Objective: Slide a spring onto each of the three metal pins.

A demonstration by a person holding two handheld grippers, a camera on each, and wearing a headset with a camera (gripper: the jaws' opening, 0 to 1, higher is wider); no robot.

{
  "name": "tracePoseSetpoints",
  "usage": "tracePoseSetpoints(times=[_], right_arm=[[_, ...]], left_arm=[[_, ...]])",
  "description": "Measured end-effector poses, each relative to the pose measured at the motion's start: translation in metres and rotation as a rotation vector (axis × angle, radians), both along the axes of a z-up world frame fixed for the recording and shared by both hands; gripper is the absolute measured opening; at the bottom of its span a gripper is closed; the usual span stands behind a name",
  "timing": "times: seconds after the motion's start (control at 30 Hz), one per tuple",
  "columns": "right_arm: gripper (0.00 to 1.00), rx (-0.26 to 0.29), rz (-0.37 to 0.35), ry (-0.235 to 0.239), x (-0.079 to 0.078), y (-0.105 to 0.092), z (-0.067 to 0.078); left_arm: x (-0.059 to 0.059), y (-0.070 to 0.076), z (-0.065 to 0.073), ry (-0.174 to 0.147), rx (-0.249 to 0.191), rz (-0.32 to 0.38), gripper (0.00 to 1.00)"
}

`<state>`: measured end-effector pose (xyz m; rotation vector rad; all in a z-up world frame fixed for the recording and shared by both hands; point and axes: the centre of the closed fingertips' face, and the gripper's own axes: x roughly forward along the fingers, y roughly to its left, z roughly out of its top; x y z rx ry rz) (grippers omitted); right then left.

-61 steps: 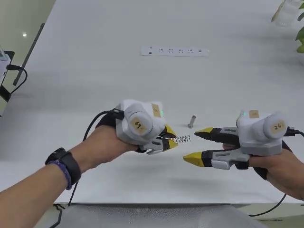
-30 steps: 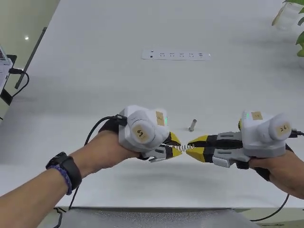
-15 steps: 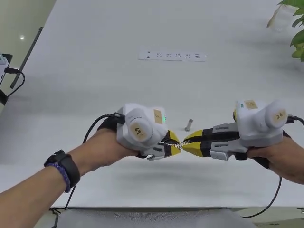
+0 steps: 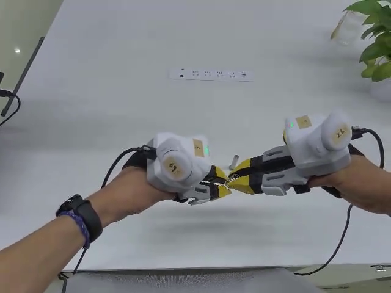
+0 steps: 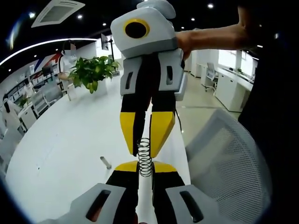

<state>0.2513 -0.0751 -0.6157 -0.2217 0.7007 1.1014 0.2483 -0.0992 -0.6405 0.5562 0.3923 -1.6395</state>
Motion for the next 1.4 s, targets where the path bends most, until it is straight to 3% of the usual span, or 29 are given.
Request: tracePoseSetpoints(times=[0.43, 0.83, 1.4], right_arm=[[0.09, -0.069, 0.055, -0.007, -0.005, -0.005, 0.002], [0.11, -0.187, 0.189, -0.028, -0.009, -0.008, -0.001], [0.09, -0.37, 0.37, -0.083, -0.015, -0.008, -0.012]], left_arm=[[-0.001, -0.005, 0.006, 0.0, -0.022, -0.004, 0.02], [-0.003, -0.01, 0.012, -0.005, -0.039, -0.016, 0.02], [-0.01, -0.008, 0.006, 0.012, -0.012, -0.049, 0.02]])
